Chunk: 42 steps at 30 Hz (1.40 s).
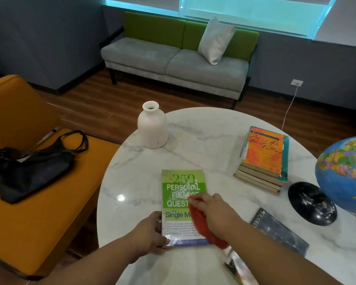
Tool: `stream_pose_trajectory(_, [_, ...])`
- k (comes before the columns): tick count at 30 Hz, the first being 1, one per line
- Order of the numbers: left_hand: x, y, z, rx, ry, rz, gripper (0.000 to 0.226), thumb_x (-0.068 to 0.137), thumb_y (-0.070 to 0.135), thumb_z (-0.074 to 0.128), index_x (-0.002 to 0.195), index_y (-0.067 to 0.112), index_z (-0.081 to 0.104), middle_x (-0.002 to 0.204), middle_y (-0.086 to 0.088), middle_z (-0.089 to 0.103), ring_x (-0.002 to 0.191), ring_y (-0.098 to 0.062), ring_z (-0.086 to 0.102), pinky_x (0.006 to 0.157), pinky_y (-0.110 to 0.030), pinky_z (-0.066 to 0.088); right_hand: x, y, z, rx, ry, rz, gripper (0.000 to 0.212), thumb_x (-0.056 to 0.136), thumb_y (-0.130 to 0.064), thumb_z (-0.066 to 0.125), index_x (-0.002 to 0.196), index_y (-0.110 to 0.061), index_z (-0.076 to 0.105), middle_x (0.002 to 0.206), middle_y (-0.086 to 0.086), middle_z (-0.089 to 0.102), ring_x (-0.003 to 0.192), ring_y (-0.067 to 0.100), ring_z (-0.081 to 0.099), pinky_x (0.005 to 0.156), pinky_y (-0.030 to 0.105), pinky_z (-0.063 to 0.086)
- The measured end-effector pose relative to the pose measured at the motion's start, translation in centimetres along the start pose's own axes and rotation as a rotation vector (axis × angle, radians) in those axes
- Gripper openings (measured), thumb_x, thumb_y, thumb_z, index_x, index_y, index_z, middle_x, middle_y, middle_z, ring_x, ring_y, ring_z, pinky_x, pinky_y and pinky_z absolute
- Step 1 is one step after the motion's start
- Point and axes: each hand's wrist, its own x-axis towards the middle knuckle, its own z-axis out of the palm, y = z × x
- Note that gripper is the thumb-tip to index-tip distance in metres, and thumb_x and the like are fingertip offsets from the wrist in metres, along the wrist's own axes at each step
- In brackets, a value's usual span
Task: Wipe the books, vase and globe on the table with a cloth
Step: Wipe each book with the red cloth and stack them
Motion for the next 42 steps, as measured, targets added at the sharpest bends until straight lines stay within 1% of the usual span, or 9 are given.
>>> stream_pose_trajectory(2, [0.0,0.1,0.1,-0.002,-0.002,0.004,0.066,0.075,-0.011,0.066,0.132,0.013,0.041,0.106,-0.014,0.065,0.093,-0.034,0.069,0.072,-0.042,0.060,0.5,0.2,-0.2,0.008,0.046,0.114,0.071,0.086,-0.021,0.054,0.146,-0.044,0.023,0.149,-0.012,0.025,0.112,0.024,0.041,0.097,0.039,0.045])
stream_pose_trajectory(14, [0.0,-0.1,0.0,-0.030,-0.007,-0.006,0.066,0.075,-0.011,0.066,0.131,0.015,0.042,0.105,-0.014,0.065,0.095,-0.038,0.068,0.079,-0.051,0.058,0.7,-1.2,-0.4,-0.044,-0.064,-0.103,0.074,0.088,-0.007,0.052,0.148,-0.041,0.026,0.152,-0.018,0.020,0.119,0.021,0.036,0.103,0.036,0.039])
stream_pose_trajectory(18, [-0.1,0.0,0.0,-0.035,-0.013,-0.006,0.065,0.076,-0.011,0.065,0.130,0.015,0.041,0.106,-0.015,0.065,0.094,-0.039,0.068,0.078,-0.050,0.058,1.1,-0.9,-1.3,-0.064,0.007,0.079,0.075,0.087,-0.014,0.057,0.149,-0.039,0.022,0.151,-0.016,0.019,0.117,0.023,0.038,0.095,0.039,0.045])
stream_pose_trajectory(22, [-0.1,0.1,-0.1,-0.036,-0.014,-0.008,0.064,0.077,-0.011,0.065,0.130,0.015,0.041,0.106,-0.014,0.065,0.094,-0.038,0.069,0.078,-0.049,0.058,0.4,-2.0,-1.2,-0.155,-0.102,-0.188,0.075,0.089,-0.030,0.055,0.151,-0.038,0.013,0.155,-0.018,0.011,0.121,0.024,0.034,0.099,0.042,0.042])
stream_pose_trajectory(27, [-0.1,0.2,0.0,-0.031,-0.014,-0.005,0.063,0.077,-0.011,0.065,0.129,0.014,0.041,0.105,-0.014,0.065,0.091,-0.037,0.069,0.077,-0.049,0.059,0.6,-1.3,-0.9,-0.125,0.008,0.001,0.083,0.085,0.002,0.048,0.152,-0.035,0.015,0.155,-0.018,0.011,0.114,0.023,0.036,0.093,0.035,0.047])
stream_pose_trajectory(31, [-0.1,0.1,0.0,-0.045,-0.015,-0.012,0.063,0.077,-0.012,0.064,0.129,0.015,0.041,0.105,-0.014,0.065,0.084,-0.032,0.070,0.076,-0.046,0.059,0.1,-2.1,0.9,-0.071,-0.024,-0.179,0.078,0.086,0.000,0.053,0.150,-0.035,0.025,0.152,-0.016,0.019,0.116,0.023,0.040,0.102,0.032,0.041])
stream_pose_trajectory(34, [0.0,0.1,-0.1,-0.045,-0.016,-0.014,0.064,0.077,-0.012,0.065,0.130,0.015,0.041,0.106,-0.015,0.065,0.088,-0.032,0.069,0.075,-0.045,0.060,0.1,-1.5,0.2,0.000,0.034,-0.082,0.062,0.094,-0.008,0.048,0.145,-0.039,0.034,0.146,-0.018,0.028,0.115,0.020,0.040,0.100,0.029,0.040])
stream_pose_trajectory(40, [0.0,0.1,-0.1,-0.057,-0.006,-0.009,0.063,0.076,-0.012,0.066,0.127,0.015,0.043,0.104,-0.015,0.065,0.087,-0.030,0.068,0.075,-0.045,0.060,-0.7,-3.6,1.2,-0.042,-0.015,-0.207,0.078,0.085,-0.002,0.053,0.150,-0.036,0.023,0.153,-0.014,0.019,0.118,0.024,0.038,0.100,0.035,0.041])
stream_pose_trajectory(42, [0.0,0.2,0.0,-0.056,-0.012,-0.009,0.064,0.076,-0.012,0.066,0.128,0.015,0.043,0.103,-0.014,0.065,0.083,-0.027,0.068,0.072,-0.042,0.060,-0.3,-3.2,0.8,-0.057,0.030,-0.087,0.083,0.083,0.001,0.054,0.150,-0.036,0.022,0.152,-0.014,0.019,0.117,0.023,0.036,0.098,0.033,0.044])
